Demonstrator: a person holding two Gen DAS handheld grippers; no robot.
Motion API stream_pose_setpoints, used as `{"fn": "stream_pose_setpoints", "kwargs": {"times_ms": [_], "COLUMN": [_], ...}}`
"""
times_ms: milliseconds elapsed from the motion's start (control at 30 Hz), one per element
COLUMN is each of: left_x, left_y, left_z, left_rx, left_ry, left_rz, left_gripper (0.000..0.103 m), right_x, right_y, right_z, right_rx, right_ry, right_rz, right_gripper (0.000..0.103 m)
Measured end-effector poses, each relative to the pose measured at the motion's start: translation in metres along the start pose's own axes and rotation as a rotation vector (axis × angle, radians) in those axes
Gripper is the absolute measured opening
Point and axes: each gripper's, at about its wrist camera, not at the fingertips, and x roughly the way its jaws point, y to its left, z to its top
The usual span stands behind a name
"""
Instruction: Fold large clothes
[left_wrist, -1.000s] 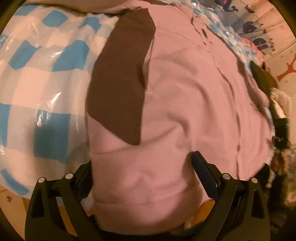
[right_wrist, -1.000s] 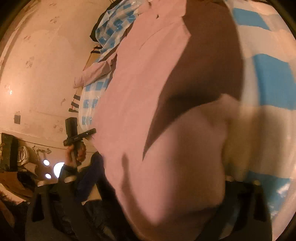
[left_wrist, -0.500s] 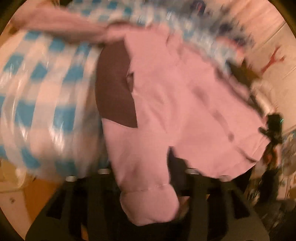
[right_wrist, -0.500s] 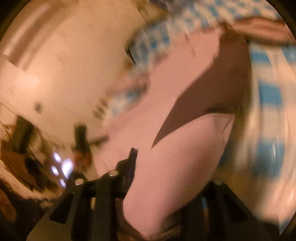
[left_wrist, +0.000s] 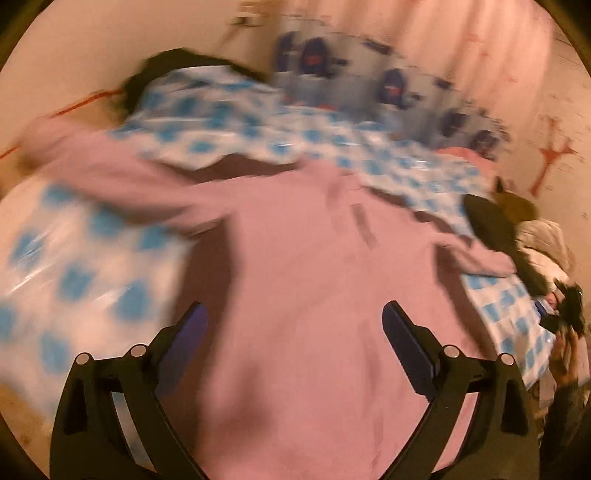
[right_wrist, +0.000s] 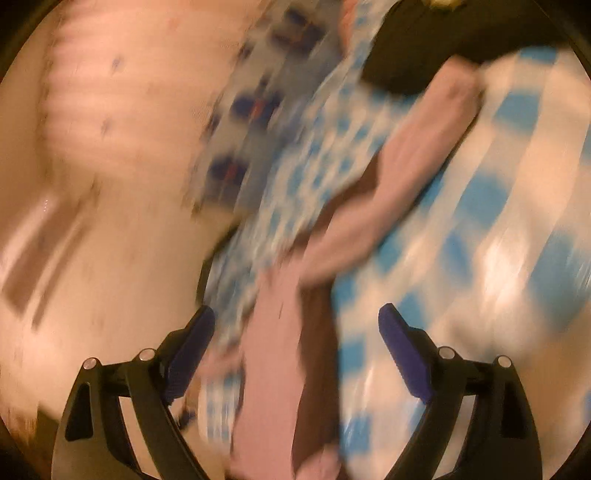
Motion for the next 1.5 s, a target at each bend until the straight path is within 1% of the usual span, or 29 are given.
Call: {"fn": "stream_pose_setpoints", "kwargs": {"times_ms": [67, 100, 167, 233, 267, 300, 367, 433, 467, 533, 567, 600, 633, 700, 767, 867, 900, 1000, 1100, 1167, 1200, 1267, 1300, 1333, 1400, 1433, 1500], "left_x": [0.045, 0.061, 0.096, 0.121, 0.139, 0.147, 0.169, 0.181, 0.186, 0.193, 0.194, 0.194, 0.195, 0.193, 0.189, 0.18, 0.178, 0.168, 0.157, 0.149, 0.145, 0.135, 0.13, 0.126, 0.119, 0.115, 0.112], "left_y": [-0.028, -0.036, -0.054, -0.065, -0.065, -0.065, -0.064, -0.06, -0.055, -0.046, -0.037, -0.028, -0.019, -0.005, 0.002, 0.011, 0.015, 0.033, 0.058, 0.075, 0.081, 0.092, 0.096, 0.099, 0.107, 0.112, 0.117], "left_z": [0.012, 0.017, 0.024, 0.03, 0.036, 0.037, 0.045, 0.049, 0.049, 0.05, 0.047, 0.046, 0.045, 0.044, 0.046, 0.049, 0.05, 0.053, 0.053, 0.054, 0.054, 0.055, 0.056, 0.056, 0.057, 0.057, 0.058], "left_rx": [0.014, 0.013, 0.009, -0.005, -0.016, -0.027, -0.064, -0.092, -0.107, -0.138, -0.169, -0.19, -0.228, -0.274, -0.289, -0.296, -0.304, -0.369, -0.461, -0.524, -0.544, -0.574, -0.582, -0.59, -0.605, -0.616, -0.635], "left_ry": [0.013, 0.016, 0.015, 0.007, 0.006, 0.006, 0.002, -0.001, -0.006, -0.027, -0.041, -0.045, -0.047, -0.043, -0.066, -0.117, -0.129, -0.176, -0.21, -0.239, -0.252, -0.287, -0.3, -0.314, -0.34, -0.353, -0.367], "left_rz": [-0.079, -0.098, -0.159, -0.191, -0.206, -0.219, -0.234, -0.25, -0.261, -0.267, -0.266, -0.264, -0.265, -0.272, -0.26, -0.21, -0.196, -0.165, -0.182, -0.197, -0.203, -0.212, -0.213, -0.213, -0.212, -0.211, -0.217], "left_gripper": [0.091, 0.091, 0.091, 0.091, 0.091, 0.091, 0.091, 0.091, 0.091, 0.091, 0.091, 0.091, 0.091, 0.091, 0.091, 0.091, 0.091, 0.091, 0.091, 0.091, 0.091, 0.091, 0.091, 0.091, 0.091, 0.091, 0.091], "right_x": [0.004, 0.01, 0.024, 0.045, 0.056, 0.071, 0.075, 0.085, 0.088, 0.094, 0.095, 0.097, 0.094, 0.092, 0.093, 0.095, 0.102, 0.129, 0.179, 0.212, 0.236, 0.271, 0.296, 0.31, 0.347, 0.37, 0.409], "right_y": [-0.018, -0.03, -0.047, -0.063, -0.071, -0.081, -0.1, -0.115, -0.121, -0.123, -0.121, -0.117, -0.111, -0.086, -0.057, 0.008, 0.04, 0.114, 0.201, 0.241, 0.265, 0.293, 0.308, 0.317, 0.329, 0.332, 0.333], "right_z": [0.037, 0.053, 0.078, 0.098, 0.109, 0.121, 0.14, 0.157, 0.165, 0.177, 0.179, 0.18, 0.18, 0.179, 0.179, 0.172, 0.166, 0.149, 0.116, 0.093, 0.073, 0.046, 0.023, 0.008, -0.028, -0.054, -0.083], "right_rx": [0.05, 0.075, 0.097, 0.117, 0.125, 0.14, 0.152, 0.171, 0.181, 0.158, 0.149, 0.142, 0.118, 0.059, 0.009, -0.132, -0.197, -0.342, -0.494, -0.563, -0.606, -0.653, -0.684, -0.702, -0.741, -0.76, -0.774], "right_ry": [-0.045, -0.061, -0.072, -0.068, -0.068, -0.064, -0.085, -0.111, -0.139, -0.165, -0.172, -0.185, -0.212, -0.26, -0.297, -0.35, -0.358, -0.347, -0.282, -0.237, -0.201, -0.148, -0.104, -0.076, -0.006, 0.043, 0.109], "right_rz": [-0.011, -0.024, -0.076, -0.134, -0.178, -0.212, -0.287, -0.354, -0.371, -0.393, -0.401, -0.388, -0.352, -0.328, -0.294, -0.224, -0.194, -0.11, -0.02, 0.025, 0.052, 0.082, 0.098, 0.106, 0.12, 0.127, 0.131], "right_gripper": [0.087, 0.087, 0.087, 0.087, 0.087, 0.087, 0.087, 0.087, 0.086, 0.066, 0.044, 0.022, 0.021, 0.019, 0.019, 0.019, 0.019, 0.019, 0.019, 0.019, 0.019, 0.019, 0.019, 0.019, 0.019, 0.019, 0.019]}}
